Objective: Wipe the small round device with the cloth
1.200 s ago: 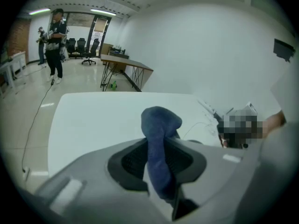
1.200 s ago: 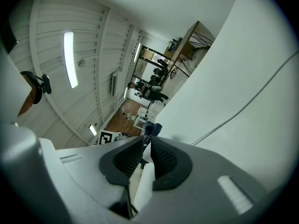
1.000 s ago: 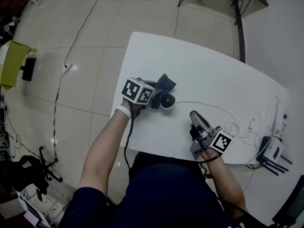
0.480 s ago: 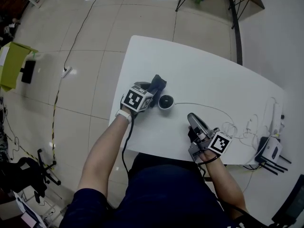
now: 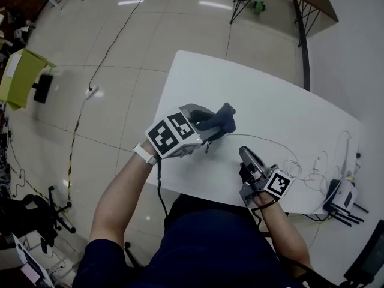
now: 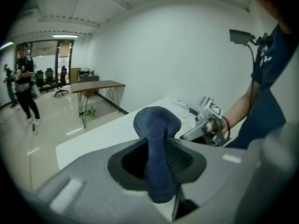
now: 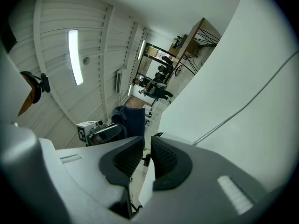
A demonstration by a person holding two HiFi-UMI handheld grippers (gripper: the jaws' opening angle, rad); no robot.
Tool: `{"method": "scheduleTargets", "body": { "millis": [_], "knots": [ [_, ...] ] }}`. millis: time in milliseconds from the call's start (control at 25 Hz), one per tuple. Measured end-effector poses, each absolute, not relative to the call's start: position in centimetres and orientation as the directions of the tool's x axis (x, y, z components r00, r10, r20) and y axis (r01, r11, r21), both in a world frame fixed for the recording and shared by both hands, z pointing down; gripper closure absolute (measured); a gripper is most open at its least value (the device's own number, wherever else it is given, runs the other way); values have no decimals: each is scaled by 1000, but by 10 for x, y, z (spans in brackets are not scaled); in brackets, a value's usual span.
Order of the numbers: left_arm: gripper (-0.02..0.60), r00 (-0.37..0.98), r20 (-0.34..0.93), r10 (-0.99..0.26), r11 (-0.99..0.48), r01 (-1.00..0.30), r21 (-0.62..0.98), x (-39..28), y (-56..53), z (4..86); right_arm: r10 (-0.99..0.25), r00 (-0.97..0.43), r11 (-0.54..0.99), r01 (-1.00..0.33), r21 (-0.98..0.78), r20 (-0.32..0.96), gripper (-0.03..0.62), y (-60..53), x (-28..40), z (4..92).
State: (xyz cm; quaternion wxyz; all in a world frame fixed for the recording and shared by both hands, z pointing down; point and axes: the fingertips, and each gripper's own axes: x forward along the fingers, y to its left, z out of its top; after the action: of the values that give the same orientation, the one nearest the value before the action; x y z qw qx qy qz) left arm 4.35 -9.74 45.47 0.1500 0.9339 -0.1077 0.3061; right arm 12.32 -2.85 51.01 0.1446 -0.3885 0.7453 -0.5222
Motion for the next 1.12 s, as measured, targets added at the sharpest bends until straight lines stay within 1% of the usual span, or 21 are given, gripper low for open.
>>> {"method": "scheduleTargets", "body": {
  "millis": [120, 320, 560, 680, 800, 1120],
  "knots": [
    [483, 815, 579, 37, -928, -187, 322, 63, -71, 453, -733, -656, 156, -416, -896, 177, 537, -29, 122, 508],
    [483, 758, 644, 107, -899, -202, 388, 63, -79, 494, -740, -646, 140, -419, -897, 186, 537, -28, 126, 509],
    [483, 666, 733, 141, -905, -213, 367, 54, -104, 529, -754, -627, 112, -414, -904, 194, 537, -25, 134, 515],
    [483, 659, 730, 183, -905, -178, 387, 58, -107, 536, -758, -621, 101, -411, -906, 197, 537, -26, 137, 518],
    [483, 646, 737, 199, -902, -172, 395, 57, -115, 544, -762, -615, 89, -410, -908, 203, 537, -28, 139, 521],
    [483, 656, 728, 199, -858, -243, 453, 54, -127, 569, -754, -621, 67, -396, -916, 213, 537, -35, 141, 534]
  ]
}}
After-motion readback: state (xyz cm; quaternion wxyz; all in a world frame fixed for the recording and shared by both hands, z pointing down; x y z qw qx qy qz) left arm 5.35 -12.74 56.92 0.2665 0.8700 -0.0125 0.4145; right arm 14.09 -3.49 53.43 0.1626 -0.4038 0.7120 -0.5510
